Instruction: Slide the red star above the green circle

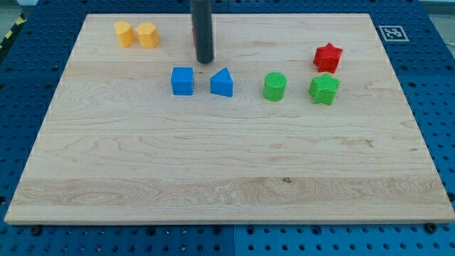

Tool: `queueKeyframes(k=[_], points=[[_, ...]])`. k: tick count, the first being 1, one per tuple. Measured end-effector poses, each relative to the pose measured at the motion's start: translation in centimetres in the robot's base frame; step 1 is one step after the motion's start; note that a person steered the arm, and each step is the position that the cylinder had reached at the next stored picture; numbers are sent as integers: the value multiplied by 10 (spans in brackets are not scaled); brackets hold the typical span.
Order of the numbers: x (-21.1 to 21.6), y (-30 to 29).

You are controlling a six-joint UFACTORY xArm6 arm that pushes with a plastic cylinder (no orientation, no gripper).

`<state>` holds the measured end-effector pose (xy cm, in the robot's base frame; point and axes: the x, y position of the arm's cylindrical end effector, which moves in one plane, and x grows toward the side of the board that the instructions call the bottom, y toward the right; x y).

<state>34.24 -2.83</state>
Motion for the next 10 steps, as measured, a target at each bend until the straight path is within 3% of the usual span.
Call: queueKeyframes(k=[1,5,7,10], points=[[16,55],[14,230],[11,261],[-38,269]])
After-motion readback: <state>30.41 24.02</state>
